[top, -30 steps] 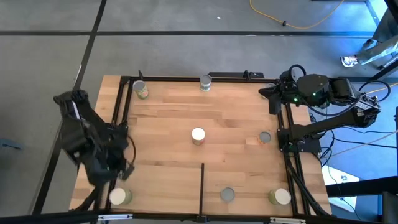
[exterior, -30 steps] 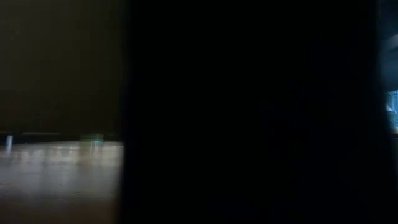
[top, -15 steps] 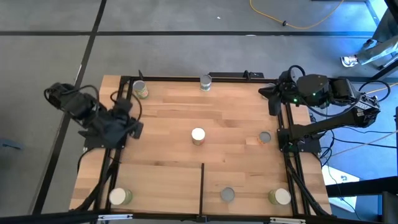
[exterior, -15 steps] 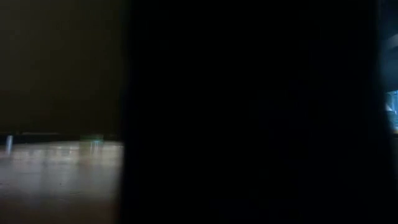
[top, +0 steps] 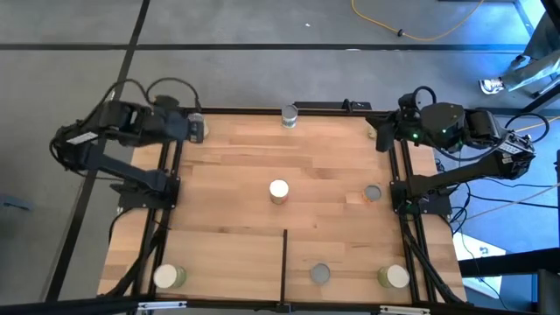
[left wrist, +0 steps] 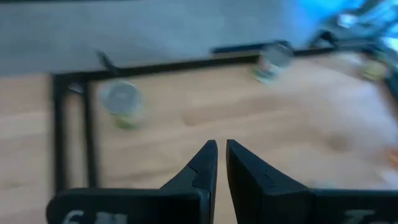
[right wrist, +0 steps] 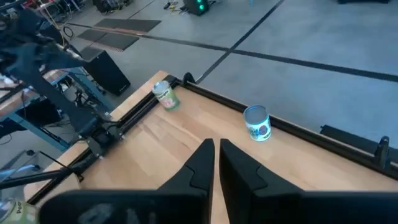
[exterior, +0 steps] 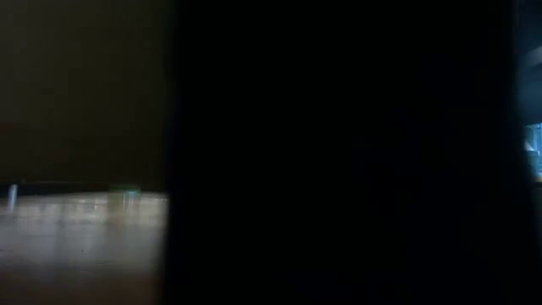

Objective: Pick and place cans onto a shelf
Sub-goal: Put the canned oranges on the shelf

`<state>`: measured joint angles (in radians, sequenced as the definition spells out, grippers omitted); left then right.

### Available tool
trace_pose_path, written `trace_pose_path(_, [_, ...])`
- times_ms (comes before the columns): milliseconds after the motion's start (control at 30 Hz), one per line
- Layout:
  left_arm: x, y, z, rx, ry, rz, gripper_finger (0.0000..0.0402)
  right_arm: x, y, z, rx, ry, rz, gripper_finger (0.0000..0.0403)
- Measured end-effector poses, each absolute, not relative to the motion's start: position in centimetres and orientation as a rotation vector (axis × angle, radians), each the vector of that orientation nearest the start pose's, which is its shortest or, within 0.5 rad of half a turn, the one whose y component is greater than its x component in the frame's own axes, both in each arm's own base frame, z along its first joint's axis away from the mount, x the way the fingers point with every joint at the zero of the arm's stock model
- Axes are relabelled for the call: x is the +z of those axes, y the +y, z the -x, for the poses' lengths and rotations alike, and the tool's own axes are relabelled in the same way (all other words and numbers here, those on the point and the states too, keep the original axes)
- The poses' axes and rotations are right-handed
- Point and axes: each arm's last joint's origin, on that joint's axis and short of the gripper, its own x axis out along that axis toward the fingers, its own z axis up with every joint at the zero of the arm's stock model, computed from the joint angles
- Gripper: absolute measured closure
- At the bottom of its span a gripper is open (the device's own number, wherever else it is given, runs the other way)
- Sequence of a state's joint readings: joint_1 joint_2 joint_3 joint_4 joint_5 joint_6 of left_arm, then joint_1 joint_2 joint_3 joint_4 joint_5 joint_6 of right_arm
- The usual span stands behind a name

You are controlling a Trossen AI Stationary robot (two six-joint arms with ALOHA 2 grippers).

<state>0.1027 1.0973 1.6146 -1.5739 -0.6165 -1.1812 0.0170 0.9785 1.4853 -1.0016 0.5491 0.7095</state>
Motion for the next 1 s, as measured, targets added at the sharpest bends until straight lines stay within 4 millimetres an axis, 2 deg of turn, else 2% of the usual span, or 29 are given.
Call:
trace_pose_path(333, [42.1,8.5,-12.9,1.306,0.697,0.798,0.0374,44.5,-1.3,-15.2,-0.714,0.280,-0.555,0.0375])
trace_pose_path(467, [41.2,11.3,-13.3,1.340,0.756,0.888,0.0374,44.3,-1.6,-15.8,-0.756,0.277,-0.557,0.0375])
trace_pose_path(633, [39.6,15.2,-14.5,1.218,0.876,0.963,0.0374,43.9,-2.4,-16.9,-0.847,0.258,-0.593,0.0375])
trace_pose_path(800, [36.8,18.6,-16.5,1.125,1.024,1.017,0.0374,43.5,-3.4,-17.6,-0.899,0.292,-0.539,0.0375])
trace_pose_path(1000, [33.6,21.5,-18.0,1.059,1.224,0.949,0.0374,43.4,-4.3,-17.6,-0.942,0.306,-0.508,0.0375])
